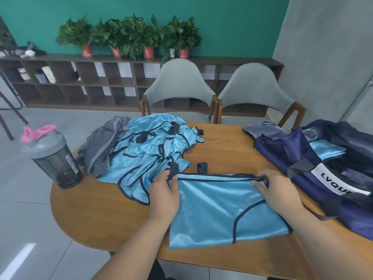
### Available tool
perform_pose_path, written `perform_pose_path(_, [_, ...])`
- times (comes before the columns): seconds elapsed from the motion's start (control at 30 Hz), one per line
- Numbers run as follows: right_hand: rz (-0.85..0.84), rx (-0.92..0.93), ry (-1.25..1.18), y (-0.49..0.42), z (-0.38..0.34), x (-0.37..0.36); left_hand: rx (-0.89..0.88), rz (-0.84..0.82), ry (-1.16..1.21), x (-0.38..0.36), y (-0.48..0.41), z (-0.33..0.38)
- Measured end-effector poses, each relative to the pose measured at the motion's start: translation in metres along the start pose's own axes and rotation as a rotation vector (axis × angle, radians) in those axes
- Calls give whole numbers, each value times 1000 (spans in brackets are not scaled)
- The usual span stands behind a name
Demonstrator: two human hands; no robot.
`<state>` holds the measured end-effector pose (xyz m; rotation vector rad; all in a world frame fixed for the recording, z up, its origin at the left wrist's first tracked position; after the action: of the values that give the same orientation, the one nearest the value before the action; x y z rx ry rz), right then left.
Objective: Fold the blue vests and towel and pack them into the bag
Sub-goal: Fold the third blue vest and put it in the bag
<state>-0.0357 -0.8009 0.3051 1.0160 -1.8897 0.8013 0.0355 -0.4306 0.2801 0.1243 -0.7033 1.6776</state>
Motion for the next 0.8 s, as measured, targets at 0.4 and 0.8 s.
perform_pose_path(0.4, [-152,-6,-246,-12,-3,2,43,-1,14,-2,0,-5])
perform_pose_path(0.8, [233,104,335,8,-47,8,-77,156,-145,22,12,35])
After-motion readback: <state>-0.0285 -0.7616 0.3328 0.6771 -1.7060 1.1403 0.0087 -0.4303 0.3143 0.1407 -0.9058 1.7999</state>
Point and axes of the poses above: each hand's wrist, its own y-axis away from the middle knuckle, its own x-axis out of the back of the hand, z = x × y, the point moved 8 cm from there along -y, towards the middle knuckle, and after that the axes turned 8 degrees about -x, right-handed, at the moved point
